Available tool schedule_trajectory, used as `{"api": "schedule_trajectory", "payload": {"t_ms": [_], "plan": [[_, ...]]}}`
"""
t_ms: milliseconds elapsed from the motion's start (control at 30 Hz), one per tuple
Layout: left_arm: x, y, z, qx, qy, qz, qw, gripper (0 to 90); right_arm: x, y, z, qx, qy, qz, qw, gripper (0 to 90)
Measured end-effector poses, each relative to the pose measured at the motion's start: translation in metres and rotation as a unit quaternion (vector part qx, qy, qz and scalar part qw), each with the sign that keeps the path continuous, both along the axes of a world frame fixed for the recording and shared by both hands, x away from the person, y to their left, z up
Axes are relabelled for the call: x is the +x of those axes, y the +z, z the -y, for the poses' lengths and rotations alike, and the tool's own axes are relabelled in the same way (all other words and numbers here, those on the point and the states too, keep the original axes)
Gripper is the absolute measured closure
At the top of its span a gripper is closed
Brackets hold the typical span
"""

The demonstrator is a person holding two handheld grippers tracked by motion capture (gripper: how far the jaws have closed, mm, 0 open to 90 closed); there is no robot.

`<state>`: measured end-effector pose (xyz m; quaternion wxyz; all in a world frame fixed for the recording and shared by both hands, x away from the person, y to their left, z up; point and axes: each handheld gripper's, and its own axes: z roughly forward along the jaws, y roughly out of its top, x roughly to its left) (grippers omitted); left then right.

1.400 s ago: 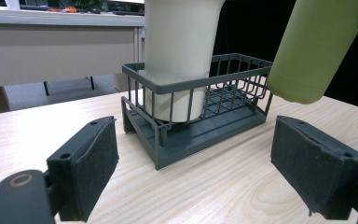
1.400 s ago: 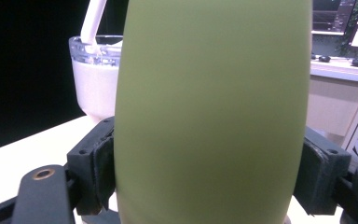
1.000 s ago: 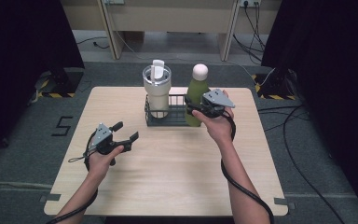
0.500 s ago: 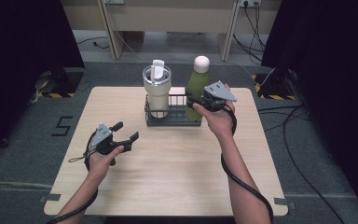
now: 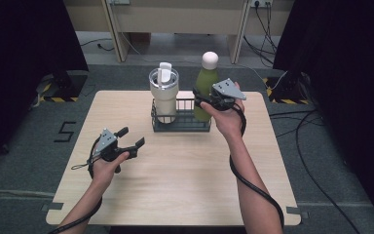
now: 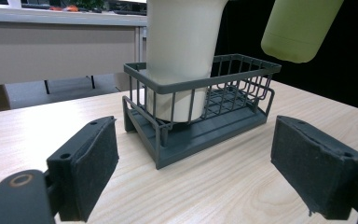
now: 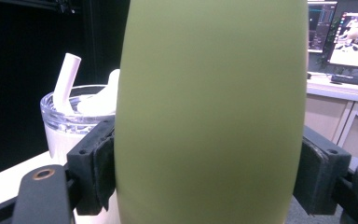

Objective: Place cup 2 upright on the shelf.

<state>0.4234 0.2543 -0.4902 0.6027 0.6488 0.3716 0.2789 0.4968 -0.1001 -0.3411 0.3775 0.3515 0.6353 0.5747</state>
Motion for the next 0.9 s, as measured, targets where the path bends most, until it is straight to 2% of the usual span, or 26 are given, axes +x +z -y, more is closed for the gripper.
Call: {"api": "schedule_trajectory", "payload": {"t_ms": [300,900], "plan": [[0.000,0.000,0.000,0.000,0.000,-0.001,1.0000,14.1,0.006,0.006,-0.004,0.005,-0.003,0.000,1.0000,22.0],[0.000,0.000,-0.001,-0.004,0.001,-0.002,1.0000,14.1,0.021,0.008,-0.005,0.009,-0.014,-0.007,0.9998,22.0]]}}
